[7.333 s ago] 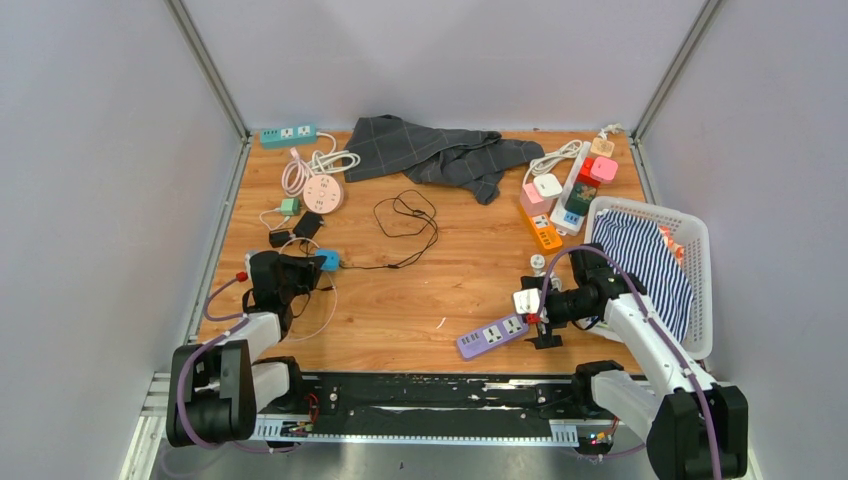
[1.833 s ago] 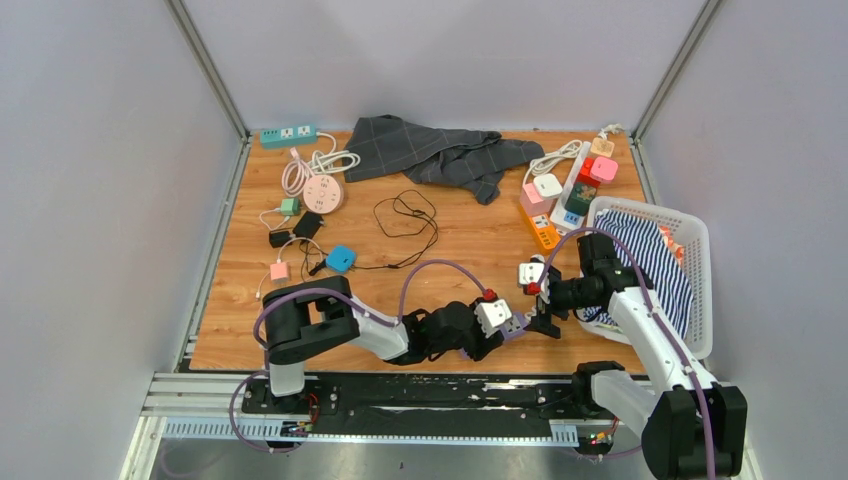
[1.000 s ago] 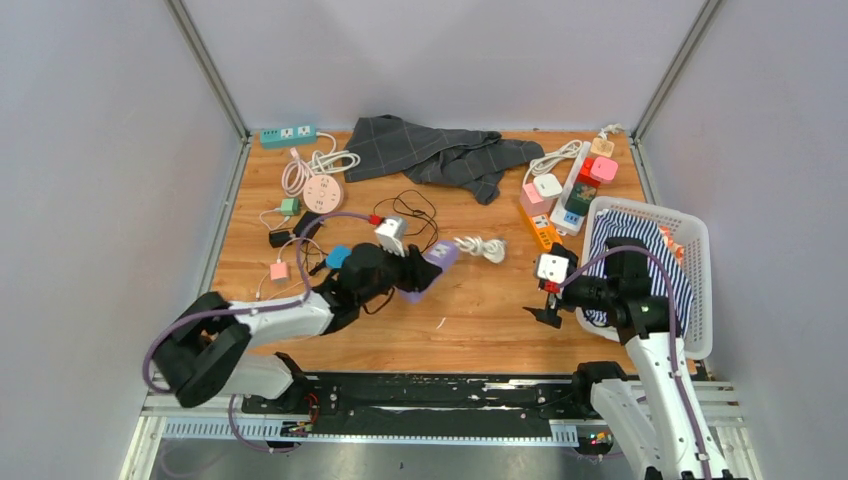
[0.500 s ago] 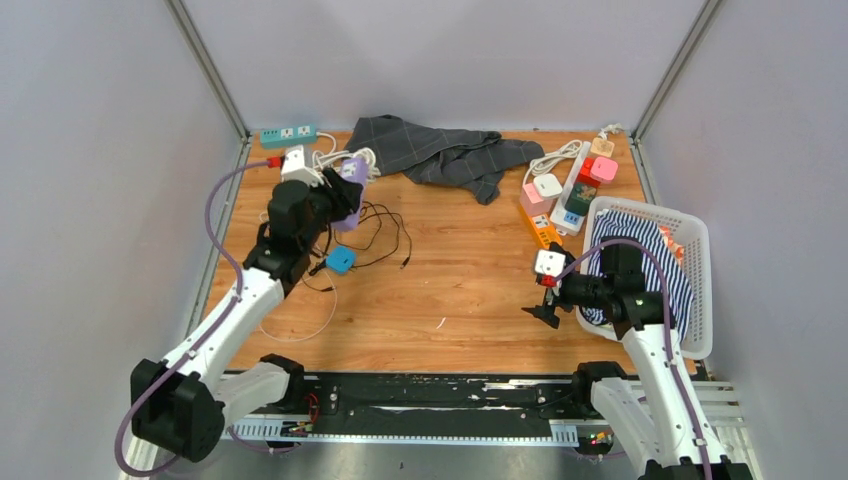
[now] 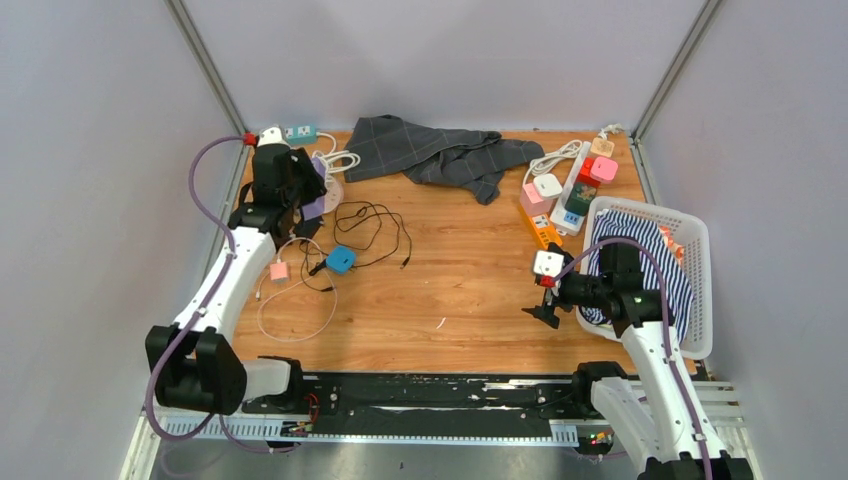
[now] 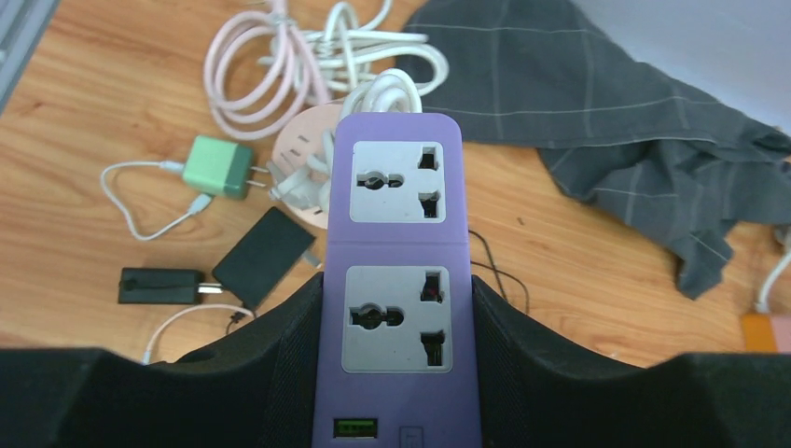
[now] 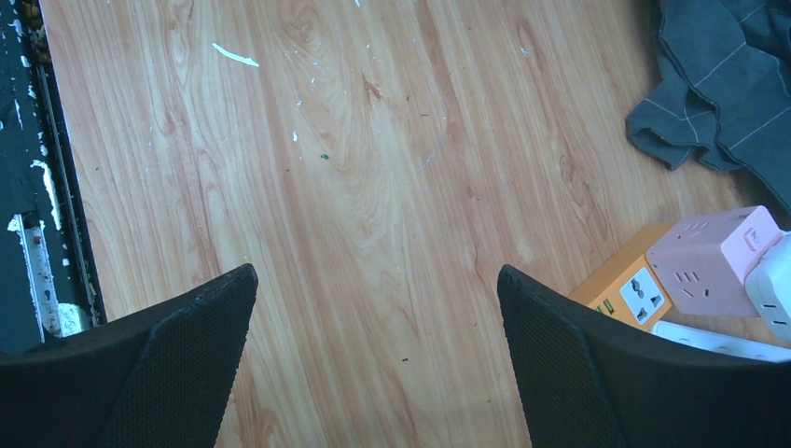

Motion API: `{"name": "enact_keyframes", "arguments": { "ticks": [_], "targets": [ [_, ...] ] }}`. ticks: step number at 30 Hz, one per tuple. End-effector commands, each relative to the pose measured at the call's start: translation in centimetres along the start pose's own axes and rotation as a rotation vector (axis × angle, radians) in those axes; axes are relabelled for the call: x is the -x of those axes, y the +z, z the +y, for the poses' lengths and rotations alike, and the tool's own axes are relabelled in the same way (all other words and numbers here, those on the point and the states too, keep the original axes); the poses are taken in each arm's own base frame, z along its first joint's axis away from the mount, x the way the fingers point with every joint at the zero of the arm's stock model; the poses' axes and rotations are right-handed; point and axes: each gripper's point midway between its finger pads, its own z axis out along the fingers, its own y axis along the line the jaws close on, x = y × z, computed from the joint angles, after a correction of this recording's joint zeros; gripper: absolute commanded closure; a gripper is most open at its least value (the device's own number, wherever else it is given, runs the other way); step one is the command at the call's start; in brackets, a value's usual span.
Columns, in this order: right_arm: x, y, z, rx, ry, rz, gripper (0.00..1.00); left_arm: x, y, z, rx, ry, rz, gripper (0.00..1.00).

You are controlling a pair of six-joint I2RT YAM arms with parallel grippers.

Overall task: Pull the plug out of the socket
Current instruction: Place the socket at the center of the board.

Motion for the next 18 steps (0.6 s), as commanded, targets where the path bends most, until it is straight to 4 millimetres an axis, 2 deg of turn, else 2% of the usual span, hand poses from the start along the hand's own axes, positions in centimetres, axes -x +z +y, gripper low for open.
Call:
{"name": "enact_keyframes", "arguments": {
  "ticks": [1, 3, 6, 11, 13, 15, 18],
  "targets": [
    [-0.7, 0.0, 0.4, 0.008, 0.011, 0.012, 0.0, 2.6, 1.1, 1.2, 0.027, -0.052, -0.044, 1.0],
    [-0.7, 0.0, 0.4, 0.008, 0.011, 0.013, 0.0, 2.8, 2.1, 2.7, 0.083, -0.074, -0.034, 1.0],
    [-0.9, 0.0, 0.4, 0.011, 0.009, 0.018, 0.0, 2.0, 4.5, 4.6, 0.162, -0.09, 0.017, 1.0],
    [-1.1, 0.2, 0.5, 0.019, 0.016, 0.024, 0.0, -1.9, 8.5, 7.0, 0.205, -0.098, 0.173, 0.99],
    [-1.3, 0.2, 0.5, 0.021, 0.022, 0.031, 0.0, -4.2, 9.8, 7.8, 0.204, -0.101, 0.253, 0.85],
    [-1.5, 0.2, 0.5, 0.023, 0.031, 0.038, 0.0, -6.4, 10.5, 8.6, 0.195, -0.104, 0.341, 0.77],
    [-1.6, 0.2, 0.4, 0.022, 0.043, 0.044, 0.0, -8.2, 10.8, 9.6, 0.155, -0.151, 0.43, 0.62]
  ]
}}
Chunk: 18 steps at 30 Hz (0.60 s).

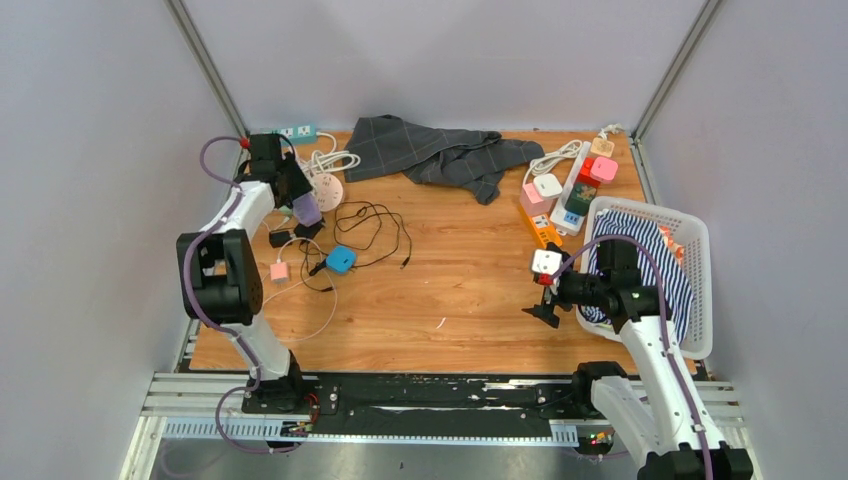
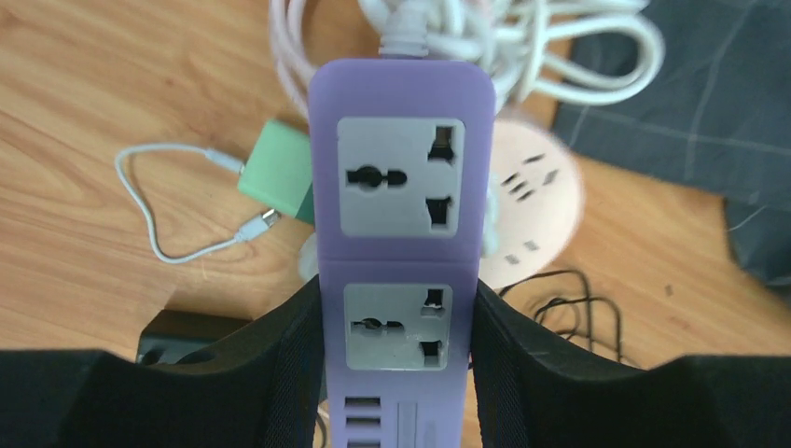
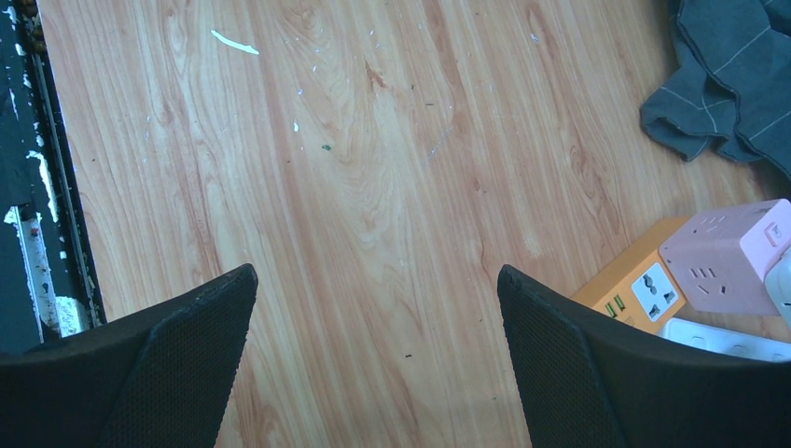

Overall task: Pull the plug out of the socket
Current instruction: Place the socket at the center of the board.

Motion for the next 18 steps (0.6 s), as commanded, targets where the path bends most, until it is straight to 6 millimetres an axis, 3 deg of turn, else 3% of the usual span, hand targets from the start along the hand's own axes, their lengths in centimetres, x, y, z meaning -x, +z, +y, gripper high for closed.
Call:
{"name": "enact_keyframes", "arguments": {
  "ticks": [1, 4, 9, 10, 11, 16, 18],
  "targets": [
    [-1.0, -0.1, 0.4, 0.003, 0.038, 0.028, 0.0, -3.8, 0.9, 1.1, -0.078, -0.035, 0.21, 0.55],
    [-1.1, -0.1, 0.3, -0.002, 0.045, 0.029, 0.0, -2.7, -0.1, 1.0, -0.134, -0.062, 0.201, 0.37],
    [-1.1, -0.3, 0.2, -0.01, 0.05, 0.028, 0.0, -0.6, -3.2, -0.3, -0.217, 0.014, 0.098, 0.25],
    [-1.0, -0.4, 0.1, -0.014, 0.046, 0.026, 0.0, -0.2, -3.9, -0.4, -0.229, 0.022, 0.072, 0.09],
    [-1.0, -0.4, 0.1, -0.018, 0.045, 0.026, 0.0, 0.1, -4.5, -0.5, -0.24, 0.03, 0.047, 0.01],
    [-0.7, -0.7, 0.0, -0.032, 0.036, 0.019, 0.0, 1.1, -7.3, -1.1, -0.293, 0.041, -0.056, 0.0],
    [-0.5, -0.9, -0.1, -0.038, 0.029, 0.018, 0.0, 1.9, -9.4, -2.1, -0.35, 0.034, -0.112, 0.0]
  ]
}}
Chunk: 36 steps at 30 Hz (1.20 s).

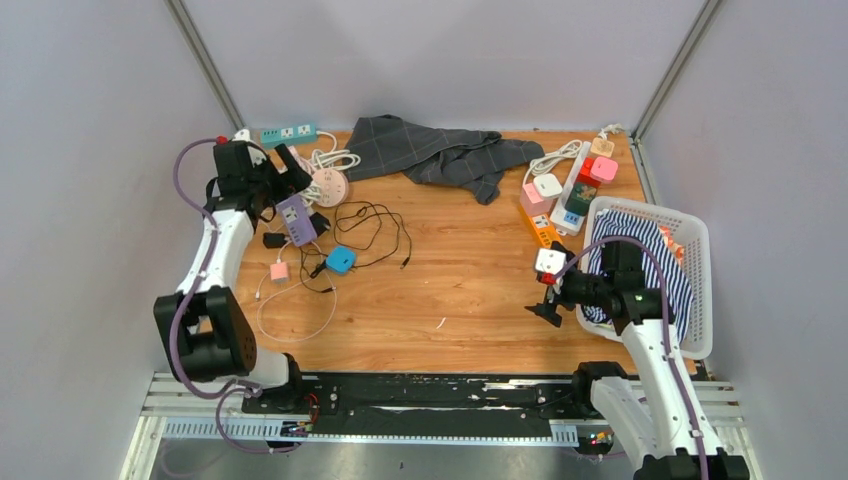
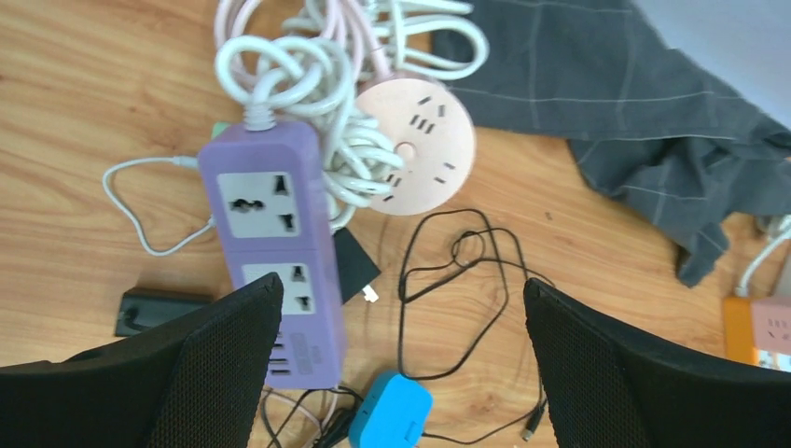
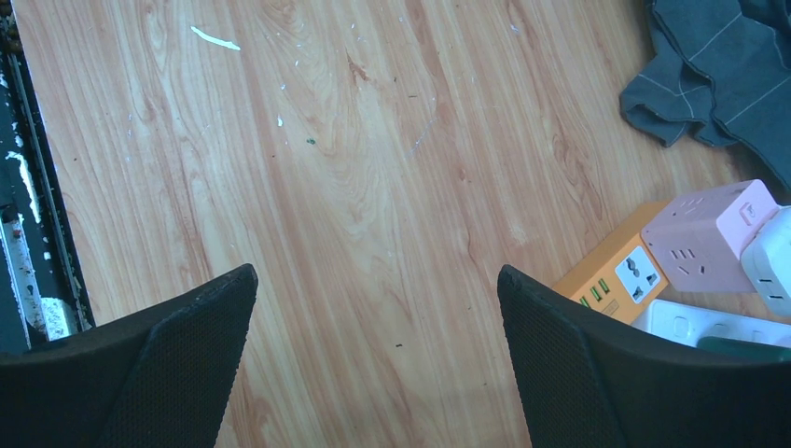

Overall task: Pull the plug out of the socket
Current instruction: Place the socket at the center of the board, then reset both arms

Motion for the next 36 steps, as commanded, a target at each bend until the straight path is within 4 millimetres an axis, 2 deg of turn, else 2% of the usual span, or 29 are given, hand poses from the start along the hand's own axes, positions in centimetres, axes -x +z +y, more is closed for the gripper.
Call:
{"name": "enact_keyframes", "arguments": {
  "ticks": [1, 4, 8, 10, 11, 13, 14, 16, 19, 22, 24, 26, 29, 31, 36],
  "targets": [
    [-0.1, -0.4, 0.3, -0.008, 0.017, 0.006, 0.0, 1.4, -3.0, -3.3, -0.159, 0.038, -0.113, 0.0],
    [0.4, -1.5, -0.7, -0.069, 0.023, 0.007, 0.0, 1.8, -6.6, -7.2, -0.293, 0.102, -0.208, 0.0],
    [2.1, -3.4, -1.9, -0.176, 0.011, 0.015, 0.0, 1.8, -12.5, -12.0, -0.426, 0.234, -0.33, 0.0],
    [3.1, -4.9, -3.0, -0.268, 0.01, 0.033, 0.0, 1.0, -15.8, -14.6, -0.495, 0.323, -0.368, 0.0],
    [3.7, -5.7, -3.4, -0.309, 0.01, 0.03, 0.0, -0.2, -17.4, -16.5, -0.547, 0.397, -0.367, 0.0],
    [5.5, -6.9, -3.5, -0.362, 0.008, -0.006, 0.0, -1.8, -20.6, -18.5, -0.588, 0.549, -0.393, 0.0],
    [6.6, -7.5, -3.5, -0.382, 0.012, -0.036, 0.0, -2.5, -21.7, -18.9, -0.582, 0.606, -0.402, 0.0],
    [8.7, -8.6, -3.9, -0.44, 0.052, -0.102, 0.0, -3.0, -23.4, -18.1, -0.516, 0.707, -0.439, 0.0],
    [11.3, -10.2, -4.7, -0.51, 0.14, -0.181, 0.0, -4.0, -23.7, -16.1, -0.424, 0.751, -0.464, 0.0],
    [12.4, -11.6, -6.3, -0.598, 0.254, -0.22, 0.0, -5.5, -24.0, -15.3, -0.459, 0.75, -0.475, 0.0],
    [11.7, -12.9, -8.2, -0.736, 0.359, -0.231, 0.0, -6.5, -24.1, -14.9, -0.493, 0.741, -0.472, 0.0],
    [10.4, -13.3, -8.8, -0.804, 0.401, -0.22, 0.0, -7.8, -24.0, -14.3, -0.521, 0.727, -0.46, 0.0],
    [8.7, -12.8, -8.5, -0.83, 0.362, -0.221, 0.0, -9.5, -24.0, -13.8, -0.569, 0.727, -0.442, 0.0],
    [7.6, -12.4, -8.1, -0.85, 0.372, -0.252, 0.0, -9.9, -23.8, -13.3, -0.558, 0.722, -0.434, 0.0],
    [5.9, -13.8, -9.0, -0.988, 0.467, -0.25, 0.0, -10.5, -22.5, -12.8, -0.516, 0.734, -0.398, 0.0]
  ]
}}
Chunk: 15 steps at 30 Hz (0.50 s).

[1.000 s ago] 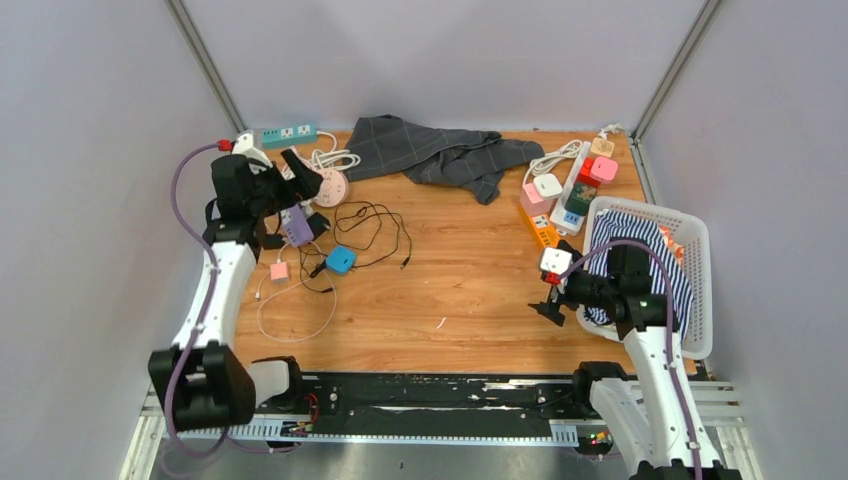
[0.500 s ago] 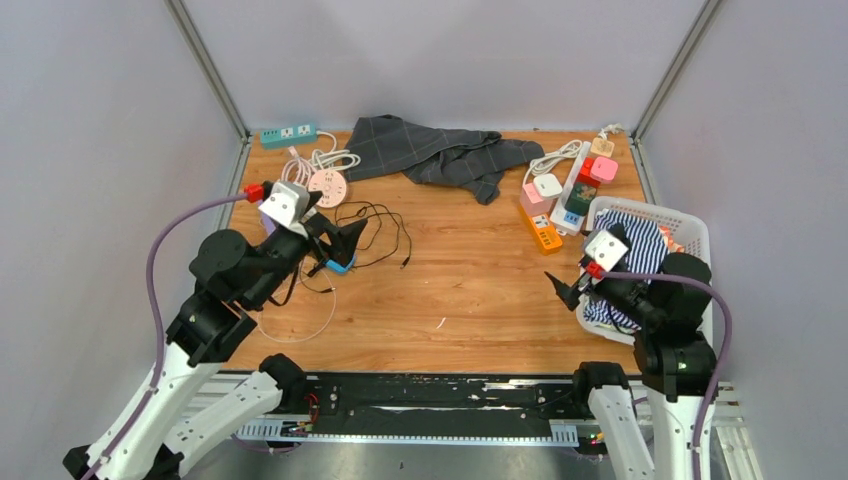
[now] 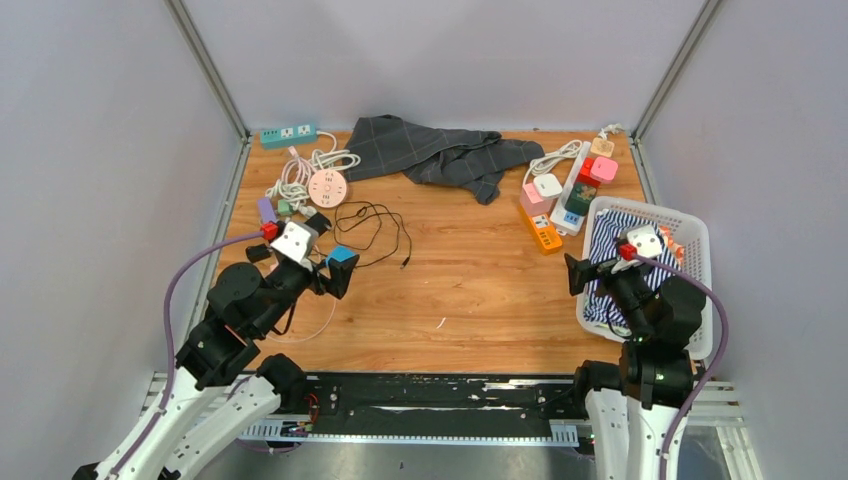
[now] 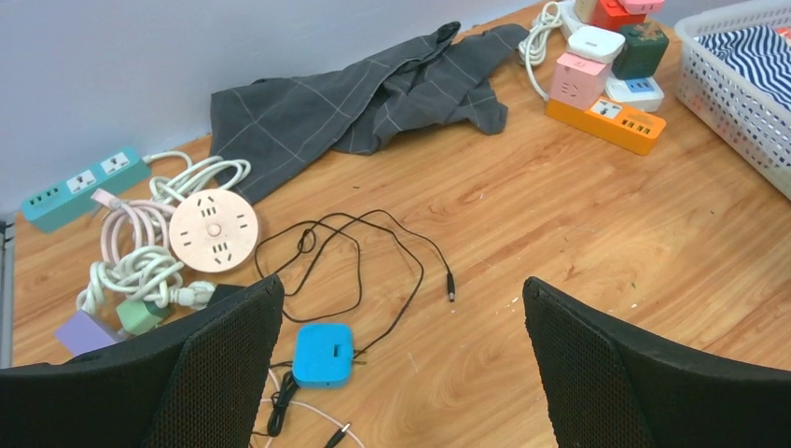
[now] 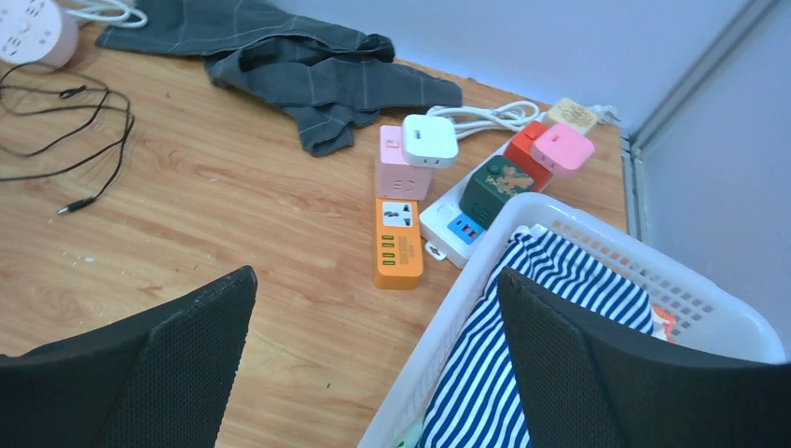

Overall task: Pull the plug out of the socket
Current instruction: Reset both arms

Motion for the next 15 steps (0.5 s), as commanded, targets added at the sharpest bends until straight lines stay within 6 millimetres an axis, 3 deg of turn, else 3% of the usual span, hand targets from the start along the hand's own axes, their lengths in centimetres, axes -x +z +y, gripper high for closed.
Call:
{"name": "enact_keyframes", "arguments": {
  "ticks": [1, 6, 15],
  "targets": [
    [1.1, 0.0, -3.0, -0.168, 0.081, -0.044, 0.0, -1.1, 0.5, 0.0, 0.009, 0.006, 0.047, 0.0],
    [0.2, 0.3, -4.6, -0.261, 0.159, -0.001, 0.0, -1.5, 0.7, 0.0, 0.009, 0.012, 0.066, 0.0],
    [-0.5, 0.6, -4.8, -0.278, 0.241, 0.05, 0.0, -1.5, 0.6, 0.1, 0.015, 0.015, 0.058, 0.0]
  ]
}}
